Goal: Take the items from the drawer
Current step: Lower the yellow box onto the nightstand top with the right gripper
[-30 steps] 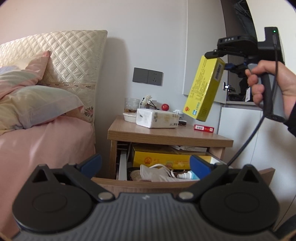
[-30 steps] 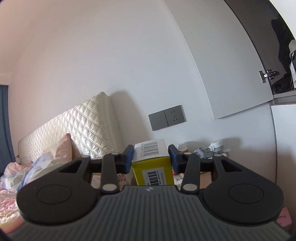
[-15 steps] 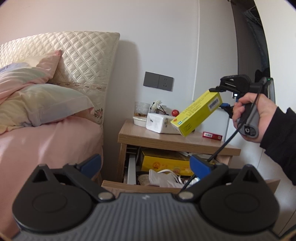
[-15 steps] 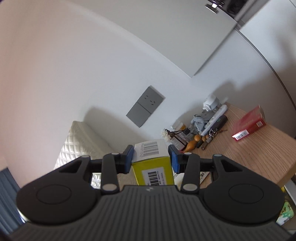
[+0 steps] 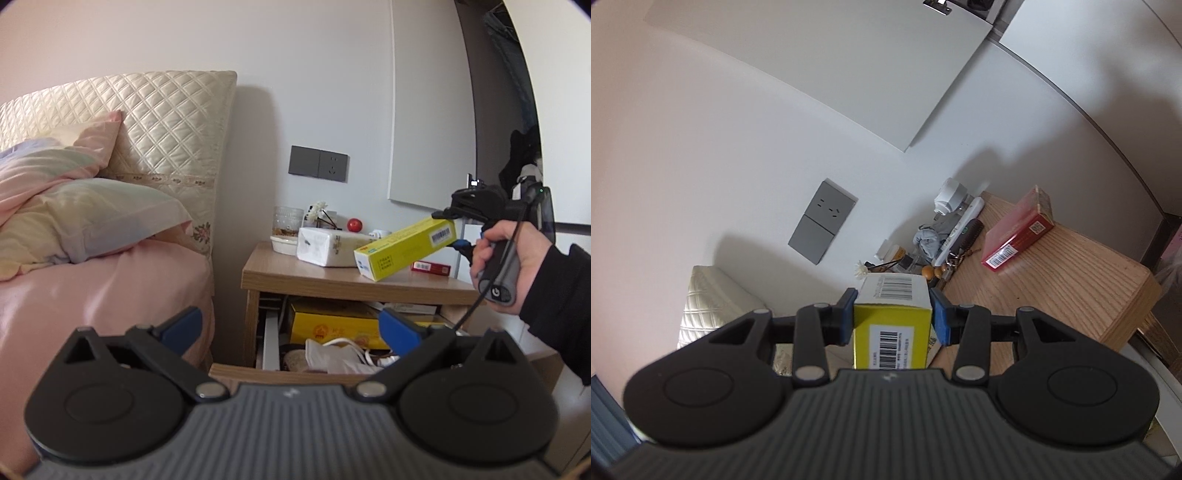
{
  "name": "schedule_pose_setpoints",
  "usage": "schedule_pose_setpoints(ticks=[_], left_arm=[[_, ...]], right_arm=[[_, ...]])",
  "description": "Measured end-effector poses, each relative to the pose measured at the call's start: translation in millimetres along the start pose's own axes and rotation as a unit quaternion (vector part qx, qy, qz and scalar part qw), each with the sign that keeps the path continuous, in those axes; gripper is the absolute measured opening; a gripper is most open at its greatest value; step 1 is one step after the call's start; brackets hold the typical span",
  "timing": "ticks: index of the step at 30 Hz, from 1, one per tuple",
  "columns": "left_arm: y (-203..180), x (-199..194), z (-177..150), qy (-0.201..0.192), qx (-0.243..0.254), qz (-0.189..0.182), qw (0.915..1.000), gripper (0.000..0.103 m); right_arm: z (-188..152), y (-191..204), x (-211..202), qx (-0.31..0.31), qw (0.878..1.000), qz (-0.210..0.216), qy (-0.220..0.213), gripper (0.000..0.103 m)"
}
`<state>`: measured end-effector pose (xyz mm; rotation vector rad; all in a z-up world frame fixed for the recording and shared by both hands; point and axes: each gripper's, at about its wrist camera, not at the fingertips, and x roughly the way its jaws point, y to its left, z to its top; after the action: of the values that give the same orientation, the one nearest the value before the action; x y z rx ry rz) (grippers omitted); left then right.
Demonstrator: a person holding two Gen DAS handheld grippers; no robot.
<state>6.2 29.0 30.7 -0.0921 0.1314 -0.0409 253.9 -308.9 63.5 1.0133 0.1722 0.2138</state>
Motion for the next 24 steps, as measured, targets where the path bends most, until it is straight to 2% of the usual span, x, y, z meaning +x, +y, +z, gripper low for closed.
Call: schedule_pose_setpoints(ticks=[8, 14, 24], left_arm=[[-1.3, 0.7, -0.5, 0.000, 0.005, 0.000, 1.0000, 0.103], [-1.1, 1.2, -1.0, 0.000, 0.006, 0.000, 1.0000, 0.103], [-1.6, 1.6, -1.7, 0.001, 0.007, -0.002, 1.0000, 0.103]], right_arm=[[-2.1, -9.8, -1.9, -0.027, 0.999, -0.028, -0.010, 0.046], [0.5, -21.3, -3.7, -0.025, 0.998, -0.046, -0.019, 0.046], [0.1, -28.0, -0.1, -0.052, 0.995, -0.087, -0.007, 0.047]])
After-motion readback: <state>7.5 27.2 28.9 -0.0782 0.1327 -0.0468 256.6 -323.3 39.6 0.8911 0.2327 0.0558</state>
